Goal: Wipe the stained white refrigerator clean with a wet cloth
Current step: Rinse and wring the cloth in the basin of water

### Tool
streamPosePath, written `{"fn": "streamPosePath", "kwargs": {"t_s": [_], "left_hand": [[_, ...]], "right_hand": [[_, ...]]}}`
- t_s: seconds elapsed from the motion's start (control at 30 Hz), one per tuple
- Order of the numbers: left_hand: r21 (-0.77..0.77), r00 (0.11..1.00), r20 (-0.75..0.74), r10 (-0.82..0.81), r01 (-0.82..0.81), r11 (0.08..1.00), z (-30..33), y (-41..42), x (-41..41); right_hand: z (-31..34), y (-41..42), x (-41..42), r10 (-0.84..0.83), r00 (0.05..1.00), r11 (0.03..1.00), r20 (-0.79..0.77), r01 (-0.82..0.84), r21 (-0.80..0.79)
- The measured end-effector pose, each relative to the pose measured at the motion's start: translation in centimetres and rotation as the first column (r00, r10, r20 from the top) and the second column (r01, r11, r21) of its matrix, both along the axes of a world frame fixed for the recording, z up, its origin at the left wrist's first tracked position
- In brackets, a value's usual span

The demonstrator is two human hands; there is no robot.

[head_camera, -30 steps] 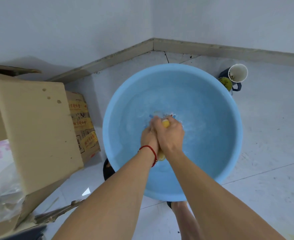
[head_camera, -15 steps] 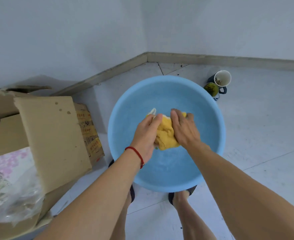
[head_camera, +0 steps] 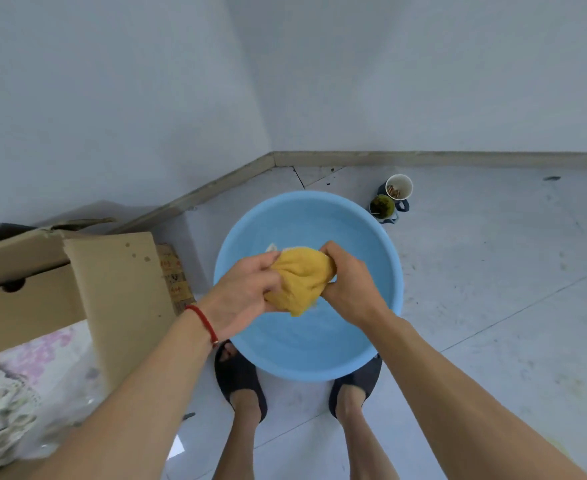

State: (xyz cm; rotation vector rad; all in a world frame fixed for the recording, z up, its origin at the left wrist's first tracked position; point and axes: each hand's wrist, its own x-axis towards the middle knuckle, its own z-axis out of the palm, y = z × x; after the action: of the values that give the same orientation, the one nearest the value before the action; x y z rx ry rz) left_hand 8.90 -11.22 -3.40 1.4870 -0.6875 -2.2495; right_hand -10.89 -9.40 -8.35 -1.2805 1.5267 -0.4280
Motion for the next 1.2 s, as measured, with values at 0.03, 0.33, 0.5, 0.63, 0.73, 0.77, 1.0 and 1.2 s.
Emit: {"fn": "streamPosePath", "kwargs": {"t_s": [0.03, 0.33, 0.5, 0.63, 0.73, 0.77, 1.0, 1.2], "left_hand": [[-0.061, 0.991, 0.112, -0.074, 0.082, 0.995, -0.2, 0.2, 0.6], [-0.265, 0.85, 0.397, -0.346, 0.467, 0.844, -2.0, 2.5, -3.5], [-0.494, 0.822, 0.55, -0.15, 0.464, 0.735, -3.0, 1.4, -3.7], [-0.628, 0.638, 0.767, -0.071, 0.768, 0.123, -2.4, 0.4, -4.4], [-0.545, 0.539, 0.835, -0.111, 0.838, -0.03, -2.7, -1.1, -3.7], [-0.498, 0.486, 0.862, -0.147, 0.865, -0.06, -2.9, -1.6, -3.4], [0.044, -0.023, 0.908, -0.419, 0.998, 0.039, -2.1, -3.5, -5.1], [0.264, 0.344, 0.488, -0.802, 0.818, 0.511, -2.0, -3.4, -5.9]], "right_hand": [[0.6, -0.2, -0.3, 0.013, 1.0, 1.0, -0.008, -0.013, 0.009], [5.0, -1.3, -2.3, -0.092, 0.863, 0.939, 0.497, -0.092, 0.333], [5.6, -1.7, -4.3, -0.397, 0.678, 0.828, 0.619, -0.026, 0.56], [3.9, -0.3, -2.4, -0.548, 0.585, 0.648, 0.597, -0.154, 0.746], [3.1, 0.7, -1.8, -0.492, 0.515, 0.561, 0.702, -0.429, 0.708], [2.9, 0.5, -2.0, -0.466, 0.53, 0.573, 0.709, -0.43, 0.698], [3.5, -2.2, 0.3, 0.567, 0.817, 0.778, -0.107, -0.487, 0.397], [1.7, -1.8, 0.0, 0.659, 0.525, 0.668, -0.539, -0.738, 0.097]]}}
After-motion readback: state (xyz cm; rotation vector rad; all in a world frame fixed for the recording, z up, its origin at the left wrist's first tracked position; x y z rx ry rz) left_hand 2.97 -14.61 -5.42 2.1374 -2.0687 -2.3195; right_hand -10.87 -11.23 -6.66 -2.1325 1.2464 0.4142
